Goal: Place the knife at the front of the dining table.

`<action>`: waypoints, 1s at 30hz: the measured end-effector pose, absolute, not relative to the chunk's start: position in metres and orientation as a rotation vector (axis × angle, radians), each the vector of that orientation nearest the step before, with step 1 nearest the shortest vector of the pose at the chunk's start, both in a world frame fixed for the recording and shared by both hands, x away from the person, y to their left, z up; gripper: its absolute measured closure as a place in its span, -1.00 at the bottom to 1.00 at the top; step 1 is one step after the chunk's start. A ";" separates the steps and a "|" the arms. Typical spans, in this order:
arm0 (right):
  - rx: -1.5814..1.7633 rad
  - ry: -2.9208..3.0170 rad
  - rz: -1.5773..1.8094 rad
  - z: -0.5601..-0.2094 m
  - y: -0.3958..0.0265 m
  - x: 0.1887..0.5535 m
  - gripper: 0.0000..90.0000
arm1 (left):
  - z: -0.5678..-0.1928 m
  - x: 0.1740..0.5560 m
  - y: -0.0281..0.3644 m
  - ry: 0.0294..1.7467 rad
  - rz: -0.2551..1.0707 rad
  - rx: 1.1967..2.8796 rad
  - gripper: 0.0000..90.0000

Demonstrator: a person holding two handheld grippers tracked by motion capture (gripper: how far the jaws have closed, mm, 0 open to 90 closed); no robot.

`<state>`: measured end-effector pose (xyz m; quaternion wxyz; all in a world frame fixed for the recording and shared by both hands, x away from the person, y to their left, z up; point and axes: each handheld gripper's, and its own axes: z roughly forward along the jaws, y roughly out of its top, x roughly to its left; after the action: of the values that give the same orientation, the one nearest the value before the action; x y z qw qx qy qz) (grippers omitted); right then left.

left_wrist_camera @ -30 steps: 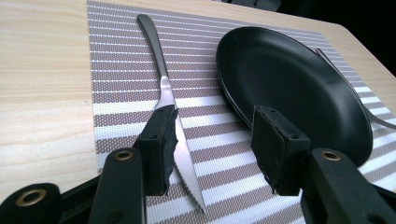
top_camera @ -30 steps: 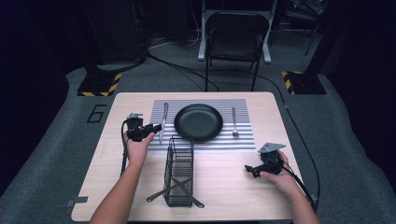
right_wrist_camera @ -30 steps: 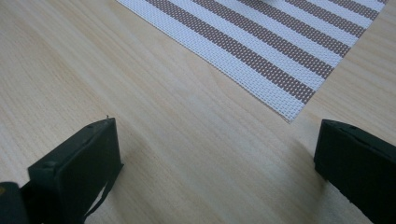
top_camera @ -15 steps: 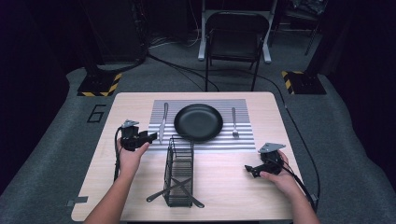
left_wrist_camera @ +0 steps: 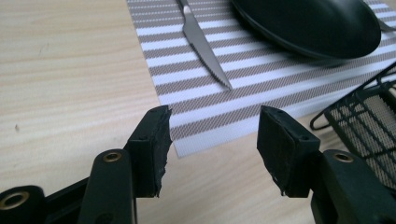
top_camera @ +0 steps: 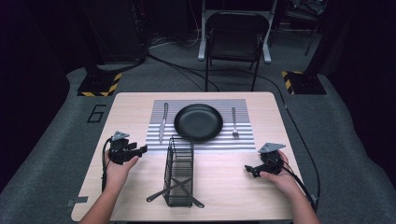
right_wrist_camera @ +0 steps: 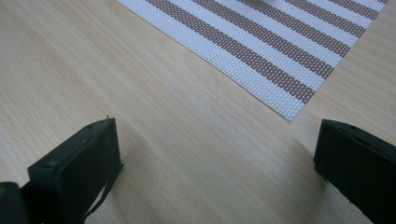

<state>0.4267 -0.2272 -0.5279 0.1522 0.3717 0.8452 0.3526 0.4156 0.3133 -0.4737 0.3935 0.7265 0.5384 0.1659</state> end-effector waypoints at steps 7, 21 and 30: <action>1.065 2.426 1.011 -0.528 -0.227 0.427 -1.00 | -0.488 0.403 0.318 1.355 0.437 1.905 -0.03; 1.067 2.425 1.010 -0.528 -0.227 0.427 -1.00 | -0.510 0.406 0.323 1.383 0.471 1.932 -0.04; 1.067 2.424 1.011 -0.528 -0.227 0.427 -1.00 | -0.513 0.406 0.338 1.446 0.532 1.904 -0.07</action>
<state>0.4266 -0.2272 -0.5279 0.1528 0.3720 0.8451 0.3523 0.4057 0.3378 -0.5133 0.3392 0.7313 0.5553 0.2042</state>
